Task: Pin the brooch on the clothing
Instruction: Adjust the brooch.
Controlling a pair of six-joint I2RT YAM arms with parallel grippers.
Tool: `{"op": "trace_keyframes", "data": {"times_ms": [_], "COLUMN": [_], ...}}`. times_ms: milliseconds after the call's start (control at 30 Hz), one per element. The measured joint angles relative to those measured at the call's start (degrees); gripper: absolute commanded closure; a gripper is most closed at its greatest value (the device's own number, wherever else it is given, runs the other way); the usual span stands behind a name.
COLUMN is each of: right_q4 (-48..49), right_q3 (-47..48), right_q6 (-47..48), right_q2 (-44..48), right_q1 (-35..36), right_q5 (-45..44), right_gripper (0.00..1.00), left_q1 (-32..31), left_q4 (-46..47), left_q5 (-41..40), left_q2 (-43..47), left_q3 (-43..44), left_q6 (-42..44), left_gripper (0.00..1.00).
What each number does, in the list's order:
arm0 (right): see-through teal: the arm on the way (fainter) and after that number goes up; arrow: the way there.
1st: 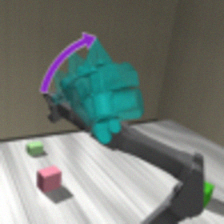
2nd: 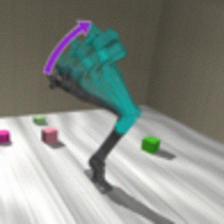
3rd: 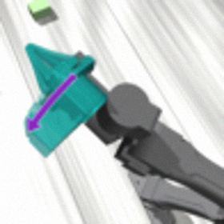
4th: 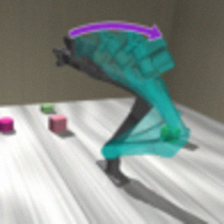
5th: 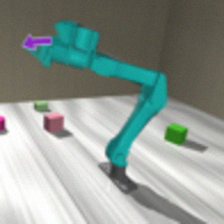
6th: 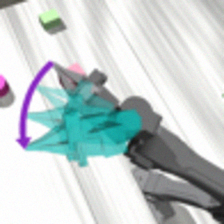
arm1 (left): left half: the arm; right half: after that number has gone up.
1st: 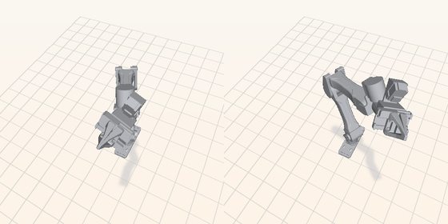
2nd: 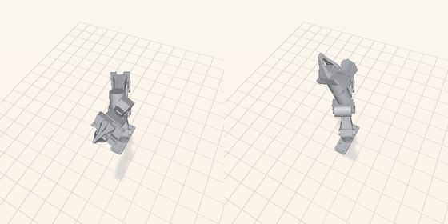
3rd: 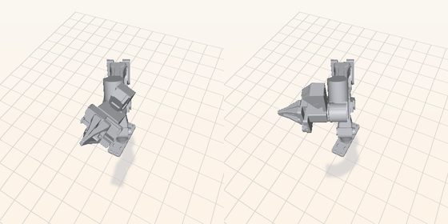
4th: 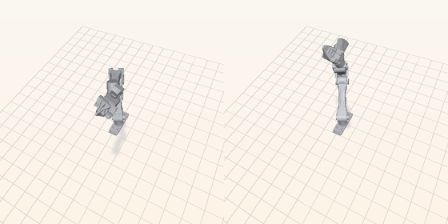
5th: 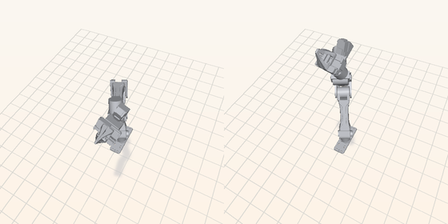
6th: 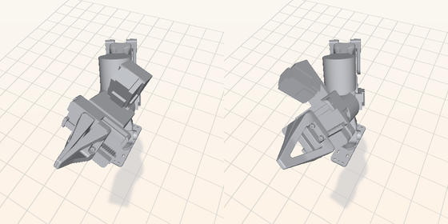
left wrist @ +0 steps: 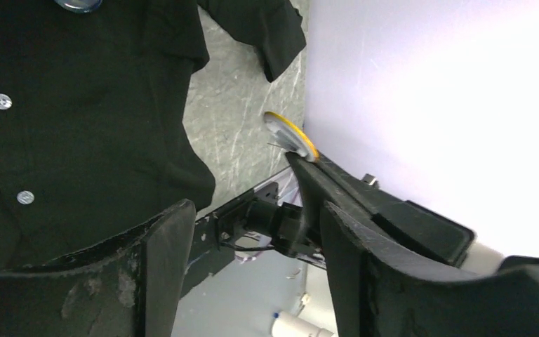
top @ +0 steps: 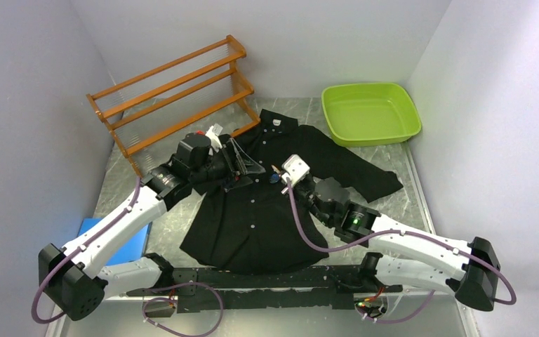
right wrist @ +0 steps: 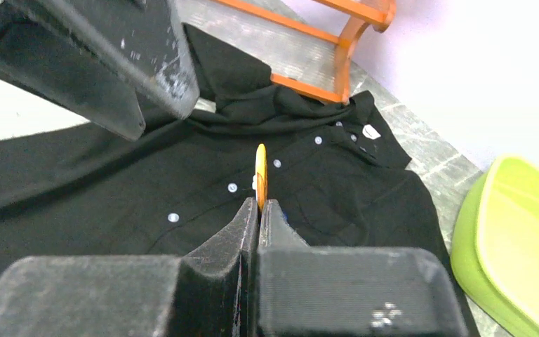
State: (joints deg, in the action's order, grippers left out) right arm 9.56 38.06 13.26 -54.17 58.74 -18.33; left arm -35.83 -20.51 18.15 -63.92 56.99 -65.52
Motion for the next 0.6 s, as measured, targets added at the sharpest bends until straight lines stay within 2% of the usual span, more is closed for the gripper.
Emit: {"op": "trace_keyframes", "data": {"times_ms": [100, 200, 467, 600], "right_q4": [0.0, 0.0, 0.7, 1.0], "right_q3": [0.0, 0.0, 0.0, 0.0], "right_q6": [1.6, 3.3, 6.8, 7.6], "right_q2": [-1.4, -2.1, -2.4, -2.4], "right_q1": [1.4, 3.0, 6.0, 6.5], "right_q5": [-2.5, -4.2, -5.7, -5.9], "right_gripper": [1.00, 1.00, 1.00, 1.00], "left_q1": [0.0, 0.0, 0.0, 0.0], "left_q4": [-0.5, -0.3, 3.3, 4.4], "left_q5": [0.0, 0.2, 3.5, 4.7], "left_q2": [0.0, -0.4, -7.1, -9.7], "left_q3": [0.6, 1.4, 2.2, 2.3], "left_q6": [-1.4, -2.2, -4.2, -4.9], "left_gripper": [0.28, 0.39, 0.46, 0.63]}}
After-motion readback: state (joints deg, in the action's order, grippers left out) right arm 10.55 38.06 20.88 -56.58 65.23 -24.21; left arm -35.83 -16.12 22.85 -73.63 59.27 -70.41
